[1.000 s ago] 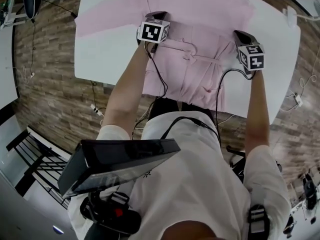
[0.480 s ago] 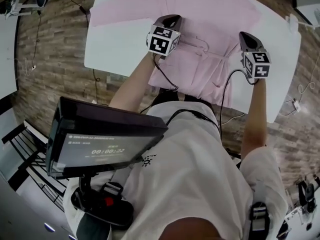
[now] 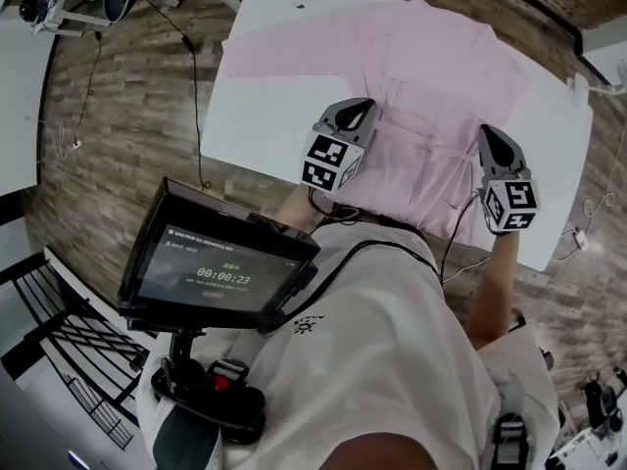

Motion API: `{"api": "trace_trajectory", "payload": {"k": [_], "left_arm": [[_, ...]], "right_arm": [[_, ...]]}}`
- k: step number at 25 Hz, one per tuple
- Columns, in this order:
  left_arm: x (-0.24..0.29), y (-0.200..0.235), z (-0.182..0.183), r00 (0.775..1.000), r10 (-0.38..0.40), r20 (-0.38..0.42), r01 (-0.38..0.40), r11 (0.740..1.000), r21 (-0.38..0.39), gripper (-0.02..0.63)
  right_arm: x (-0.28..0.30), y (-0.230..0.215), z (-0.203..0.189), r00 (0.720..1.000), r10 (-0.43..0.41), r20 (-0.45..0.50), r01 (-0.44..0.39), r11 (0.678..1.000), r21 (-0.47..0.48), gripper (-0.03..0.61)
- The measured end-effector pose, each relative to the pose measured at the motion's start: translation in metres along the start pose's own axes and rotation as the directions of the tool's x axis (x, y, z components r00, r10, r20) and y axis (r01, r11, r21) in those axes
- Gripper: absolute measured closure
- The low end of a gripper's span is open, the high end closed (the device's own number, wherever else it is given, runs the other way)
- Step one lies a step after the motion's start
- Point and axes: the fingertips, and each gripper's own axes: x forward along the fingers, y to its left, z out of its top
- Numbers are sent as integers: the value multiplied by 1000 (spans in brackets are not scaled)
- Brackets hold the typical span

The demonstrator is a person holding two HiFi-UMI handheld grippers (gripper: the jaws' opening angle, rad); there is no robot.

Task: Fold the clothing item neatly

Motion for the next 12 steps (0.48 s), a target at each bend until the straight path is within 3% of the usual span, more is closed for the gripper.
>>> {"api": "trace_trajectory", "payload": {"k": [7,12], "left_arm": [[-42,49,4,997,63,39,-63,998,-15,611],[-67,80,12,995,76,63,-75,997,-14,611]], "right_arm": [[-2,37,34,999,-4,35,5,1000,-30,574],[2,70,68,994,24,105,-24,1000,1,574]]}}
